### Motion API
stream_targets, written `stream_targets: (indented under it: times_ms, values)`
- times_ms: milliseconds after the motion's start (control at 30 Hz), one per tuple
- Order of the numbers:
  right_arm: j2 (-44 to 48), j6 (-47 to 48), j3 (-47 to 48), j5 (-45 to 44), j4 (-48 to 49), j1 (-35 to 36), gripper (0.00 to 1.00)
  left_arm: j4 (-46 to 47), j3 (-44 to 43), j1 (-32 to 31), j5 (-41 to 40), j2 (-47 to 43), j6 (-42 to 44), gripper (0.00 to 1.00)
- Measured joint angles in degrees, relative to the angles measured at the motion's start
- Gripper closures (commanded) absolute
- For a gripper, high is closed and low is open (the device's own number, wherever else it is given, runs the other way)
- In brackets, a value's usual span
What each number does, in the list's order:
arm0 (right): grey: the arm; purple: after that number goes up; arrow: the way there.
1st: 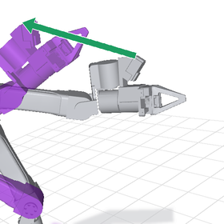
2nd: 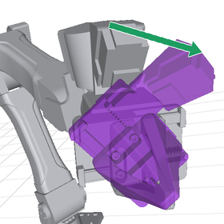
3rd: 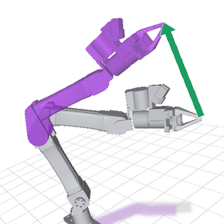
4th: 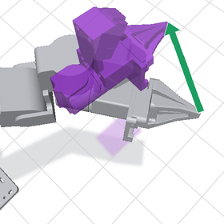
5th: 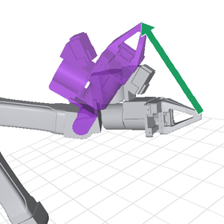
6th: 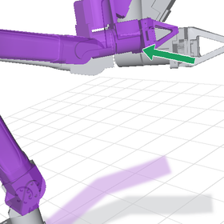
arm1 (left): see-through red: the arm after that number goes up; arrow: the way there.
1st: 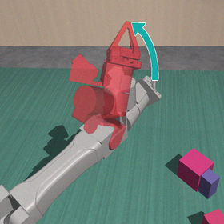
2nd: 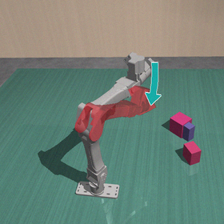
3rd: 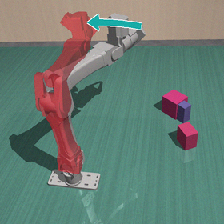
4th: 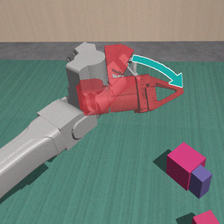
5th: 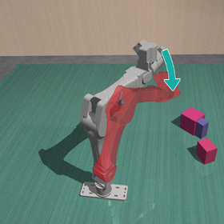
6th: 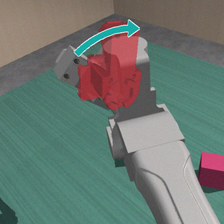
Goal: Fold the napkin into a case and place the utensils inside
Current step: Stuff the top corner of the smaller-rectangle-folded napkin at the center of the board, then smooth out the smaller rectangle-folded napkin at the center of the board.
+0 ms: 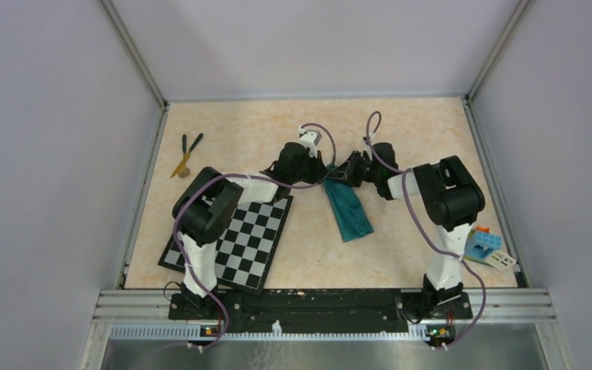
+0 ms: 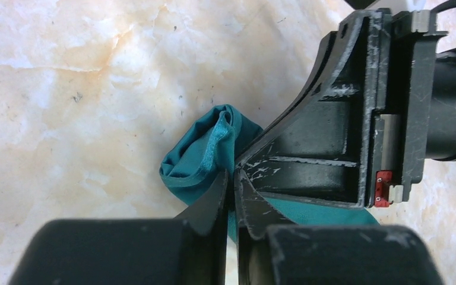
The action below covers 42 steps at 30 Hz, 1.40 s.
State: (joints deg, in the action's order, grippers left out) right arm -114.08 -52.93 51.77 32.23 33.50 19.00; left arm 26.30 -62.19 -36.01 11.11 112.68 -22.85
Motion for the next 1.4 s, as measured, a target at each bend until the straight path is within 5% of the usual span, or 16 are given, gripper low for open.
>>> stream_targets:
  times_ms: [133, 367, 467, 600, 700, 1133, 1400]
  values:
    - [0.0, -0.3, -0.8, 1.0, 0.2, -1.4, 0.75, -1.8, 0.0, 0.0, 0.0, -0.1, -0.2, 0.58]
    - [5.0, 5.4, -1.1, 2.1, -6.9, -3.2, 0.82, -10.4, 0.5, 0.4, -0.8, -6.1, -2.7, 0.48]
    - [5.9, 8.2, -1.1, 2.1, -8.8, -3.4, 0.91, -12.8, 1.2, 0.7, -2.7, -10.2, -4.7, 0.53]
    - [5.9, 10.3, -1.1, 1.9, -11.2, -3.4, 1.00, -14.0, 2.2, 1.4, -4.5, -12.0, -7.5, 0.73]
    - [5.9, 10.8, -1.0, 1.5, -12.0, -2.9, 1.00, -14.8, 2.0, 1.7, -4.5, -9.3, -9.0, 0.80]
    - [2.0, 4.2, 2.4, -11.8, -10.8, 5.8, 1.00, -17.0, -5.6, 0.7, -6.8, 2.6, -10.2, 0.83]
    - [8.9, 11.9, 4.6, -14.5, -24.8, 5.9, 0.51, -19.1, -4.6, 0.5, -5.9, 0.3, -8.0, 0.49]
